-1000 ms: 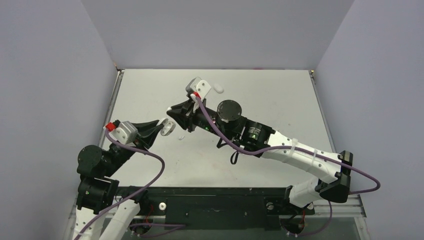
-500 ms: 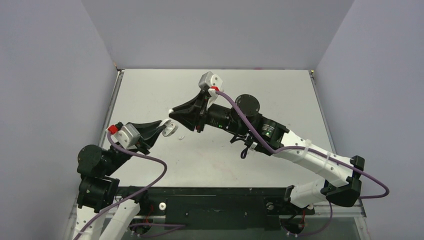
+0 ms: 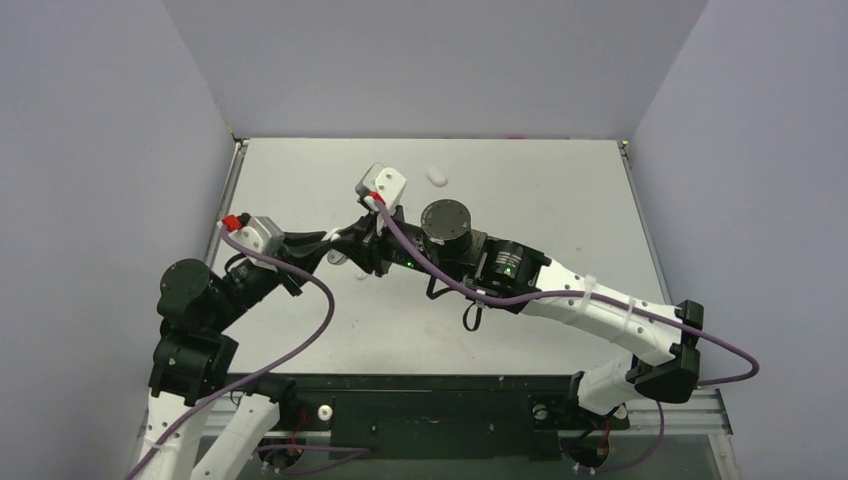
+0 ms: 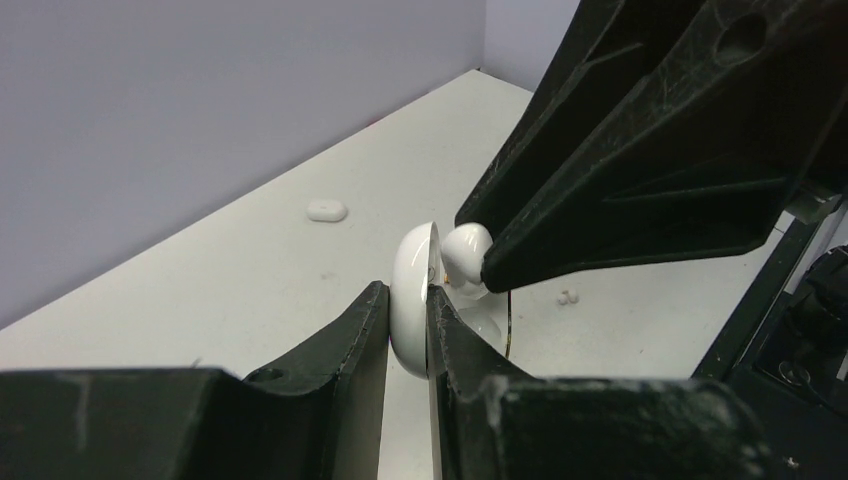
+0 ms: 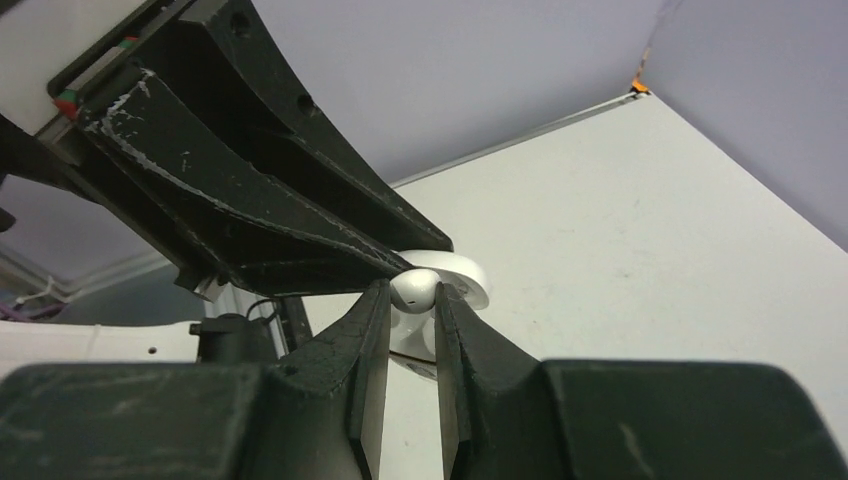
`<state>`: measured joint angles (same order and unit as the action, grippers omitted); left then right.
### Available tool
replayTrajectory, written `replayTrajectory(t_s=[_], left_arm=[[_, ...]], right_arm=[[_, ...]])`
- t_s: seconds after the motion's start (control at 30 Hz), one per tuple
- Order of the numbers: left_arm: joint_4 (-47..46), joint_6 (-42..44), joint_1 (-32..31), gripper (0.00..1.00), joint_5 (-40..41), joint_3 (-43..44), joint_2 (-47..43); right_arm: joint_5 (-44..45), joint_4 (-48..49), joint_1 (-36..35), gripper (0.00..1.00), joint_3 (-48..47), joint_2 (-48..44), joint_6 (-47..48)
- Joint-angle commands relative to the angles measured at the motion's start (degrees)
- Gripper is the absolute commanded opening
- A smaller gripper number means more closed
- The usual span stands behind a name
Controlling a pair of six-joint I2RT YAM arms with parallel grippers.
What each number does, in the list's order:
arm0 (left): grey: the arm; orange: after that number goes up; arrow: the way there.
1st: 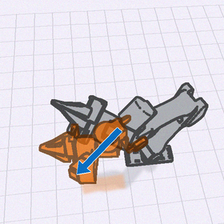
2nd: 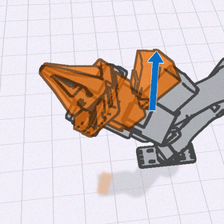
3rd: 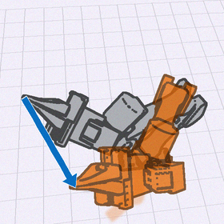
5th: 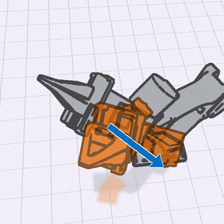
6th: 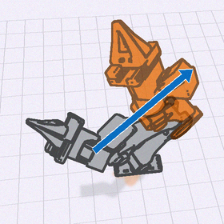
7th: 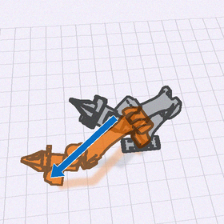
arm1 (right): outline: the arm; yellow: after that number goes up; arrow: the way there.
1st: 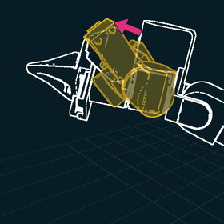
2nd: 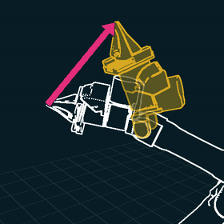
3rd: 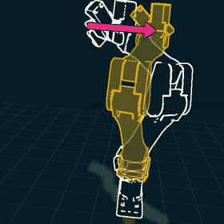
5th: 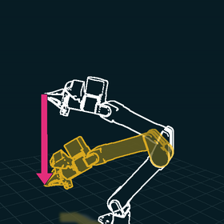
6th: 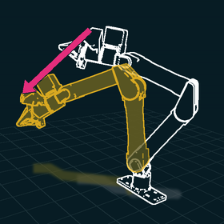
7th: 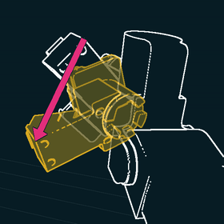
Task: Insert the wireless bluetooth earbuds into the charging case
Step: Place the earbud in the charging case.
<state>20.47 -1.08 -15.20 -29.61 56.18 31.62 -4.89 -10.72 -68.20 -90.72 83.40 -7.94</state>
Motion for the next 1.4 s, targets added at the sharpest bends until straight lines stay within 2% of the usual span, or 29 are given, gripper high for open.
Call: replayTrajectory(t_s=[0.0,0.23,0.73,1.07,1.2,1.27,1.37], left_arm=[[2.6,0.2,0.3,0.00,0.5,3.1,0.8],[9.3,4.4,0.2,0.00,1.5,6.2,4.3],[11.2,5.0,0.2,0.00,0.0,7.8,5.6],[11.0,4.5,0.2,0.00,0.0,7.7,5.3],[9.3,-1.2,0.2,0.00,0.1,7.3,5.3],[8.5,-2.8,0.2,0.00,-0.7,7.0,5.1],[8.4,-3.1,0.2,0.00,-1.6,7.0,4.8]], right_arm=[[7.5,-4.0,-0.5,0.00,-4.5,-0.8,3.5],[13.1,-11.5,-2.4,0.00,-10.3,1.4,6.5],[11.5,-16.4,-3.3,0.00,-16.3,8.5,5.9],[11.2,-15.5,-2.7,0.00,-14.2,7.2,5.6],[9.0,-10.7,-2.2,0.00,-8.4,4.2,5.2],[9.1,-6.3,-1.5,0.00,-5.0,2.3,4.3],[9.9,-5.1,-0.9,0.00,-2.6,0.7,4.0]])
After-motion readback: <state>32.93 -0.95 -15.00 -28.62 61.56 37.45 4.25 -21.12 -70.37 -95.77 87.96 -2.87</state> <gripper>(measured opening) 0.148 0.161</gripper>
